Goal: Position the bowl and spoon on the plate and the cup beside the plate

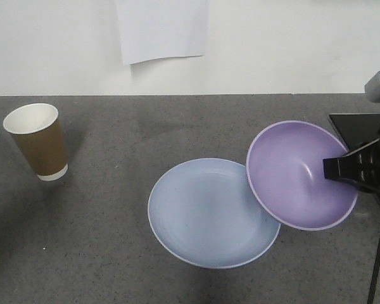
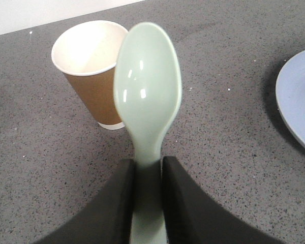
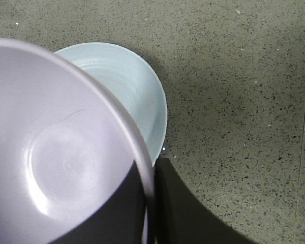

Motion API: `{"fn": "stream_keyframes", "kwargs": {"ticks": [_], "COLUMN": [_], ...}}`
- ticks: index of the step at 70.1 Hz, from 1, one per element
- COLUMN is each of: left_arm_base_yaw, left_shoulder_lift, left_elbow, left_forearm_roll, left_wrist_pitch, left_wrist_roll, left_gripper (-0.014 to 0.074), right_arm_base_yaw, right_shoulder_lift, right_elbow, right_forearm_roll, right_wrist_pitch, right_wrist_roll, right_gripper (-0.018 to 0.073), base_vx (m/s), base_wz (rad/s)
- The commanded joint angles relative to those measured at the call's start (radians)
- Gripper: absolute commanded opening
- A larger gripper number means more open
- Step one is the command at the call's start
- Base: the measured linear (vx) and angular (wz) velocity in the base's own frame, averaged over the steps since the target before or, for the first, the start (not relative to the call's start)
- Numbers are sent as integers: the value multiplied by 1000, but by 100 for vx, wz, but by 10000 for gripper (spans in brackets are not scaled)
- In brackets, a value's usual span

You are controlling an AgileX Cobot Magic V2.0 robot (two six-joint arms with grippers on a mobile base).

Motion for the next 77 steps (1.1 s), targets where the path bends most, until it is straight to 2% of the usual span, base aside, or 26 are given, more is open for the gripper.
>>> {"fn": "stream_keyframes", "kwargs": {"ticks": [1,36,77], "left_arm_base_yaw": [5,5,5], "left_shoulder_lift": [-6,-5,-5], "left_elbow": [-26,-26,-26], "left_forearm_roll": [-9,-9,-9], "left_wrist_pitch": [-64,-64,-64], "left_wrist_roll": [-2,-2,-2], "left_gripper": [125,125,125], "right_arm_base_yaw": [0,0,0], "right_shoulder_lift": [-19,-19,-19], "right_elbow": [-28,-28,-28], "right_forearm_roll": [27,11,11], "right_wrist_pitch": [-59,29,33], "right_wrist_roll": [-3,-14,-54], "right_gripper": [-3,-3,-3], "base_vx": [0,0,0], "base_wz": [0,0,0]}}
